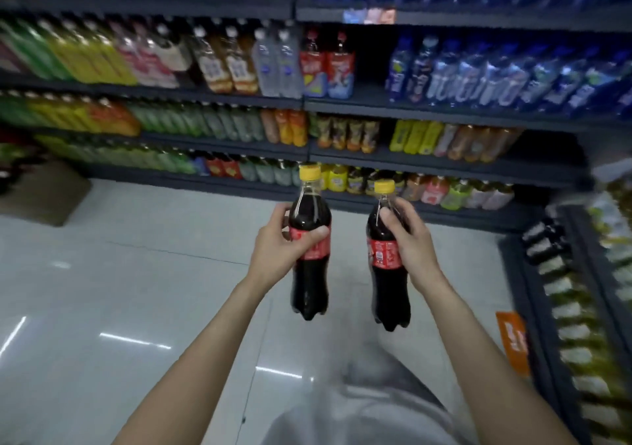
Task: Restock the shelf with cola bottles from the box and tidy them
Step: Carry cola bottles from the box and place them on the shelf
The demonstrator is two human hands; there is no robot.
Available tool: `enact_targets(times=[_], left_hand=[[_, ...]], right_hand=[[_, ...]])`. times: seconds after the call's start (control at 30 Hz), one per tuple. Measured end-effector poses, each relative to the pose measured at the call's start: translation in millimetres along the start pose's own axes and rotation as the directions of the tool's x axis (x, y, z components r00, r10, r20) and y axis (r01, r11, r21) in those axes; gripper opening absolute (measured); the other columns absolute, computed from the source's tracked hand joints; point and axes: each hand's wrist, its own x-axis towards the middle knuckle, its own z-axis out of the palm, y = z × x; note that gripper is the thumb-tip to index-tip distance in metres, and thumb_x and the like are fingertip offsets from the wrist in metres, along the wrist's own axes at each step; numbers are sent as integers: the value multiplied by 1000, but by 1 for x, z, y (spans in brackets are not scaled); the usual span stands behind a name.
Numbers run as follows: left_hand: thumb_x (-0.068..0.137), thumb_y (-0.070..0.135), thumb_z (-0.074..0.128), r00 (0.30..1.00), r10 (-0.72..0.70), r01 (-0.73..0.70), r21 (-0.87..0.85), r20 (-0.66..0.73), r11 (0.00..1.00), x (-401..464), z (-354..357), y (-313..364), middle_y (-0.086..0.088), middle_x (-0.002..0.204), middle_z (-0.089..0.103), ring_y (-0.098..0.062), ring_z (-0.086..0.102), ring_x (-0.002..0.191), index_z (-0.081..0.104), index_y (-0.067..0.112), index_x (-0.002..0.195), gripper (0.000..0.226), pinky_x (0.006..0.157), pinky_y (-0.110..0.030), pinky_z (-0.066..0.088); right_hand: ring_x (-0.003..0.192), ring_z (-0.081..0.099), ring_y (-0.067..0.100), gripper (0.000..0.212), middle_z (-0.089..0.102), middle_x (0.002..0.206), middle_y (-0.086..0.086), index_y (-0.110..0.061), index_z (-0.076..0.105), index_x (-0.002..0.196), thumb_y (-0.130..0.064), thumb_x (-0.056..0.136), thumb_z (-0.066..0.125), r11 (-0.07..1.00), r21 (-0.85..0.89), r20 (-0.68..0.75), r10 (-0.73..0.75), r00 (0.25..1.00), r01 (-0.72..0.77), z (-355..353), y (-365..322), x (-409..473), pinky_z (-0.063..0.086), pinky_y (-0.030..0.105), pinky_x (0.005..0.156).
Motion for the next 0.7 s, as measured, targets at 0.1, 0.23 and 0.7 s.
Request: enact_targets(times=[0.1, 0.23, 0.7], left_hand=[[59, 65, 71, 992, 44, -36, 64, -119, 997, 57, -64, -3, 19, 91, 69, -1, 66, 86, 54, 44, 97, 46, 84, -36, 54], [58, 71, 67, 963, 124, -92, 139, -238, 986, 139, -147, -1, 24, 92, 68, 1, 64, 90, 53, 47, 99, 49, 90, -38, 51], [72, 43, 80, 750, 447, -380, 236, -487, 894, 419, -382, 44, 17, 112, 55, 19, 50, 99, 42, 23, 124, 67, 85, -5, 39]], right_hand=[[103, 60, 10, 12, 64, 105, -15, -41, 59, 102, -36, 91, 57, 994, -52, 122, -86, 989, 93, 67, -33, 63, 47, 30, 90], [93, 61, 7, 13, 65, 98, -12, -29, 60, 103, -34, 92, 56, 981, -3, 184, -188, 965, 192, 153, -76, 144, 46, 24, 80], [106, 54, 10, 40, 56, 114, -5, -23, 47, 122, -22, 87, 68, 581, -103, 212, -780, 589, 807, 405, -237, 366, 39, 14, 91]])
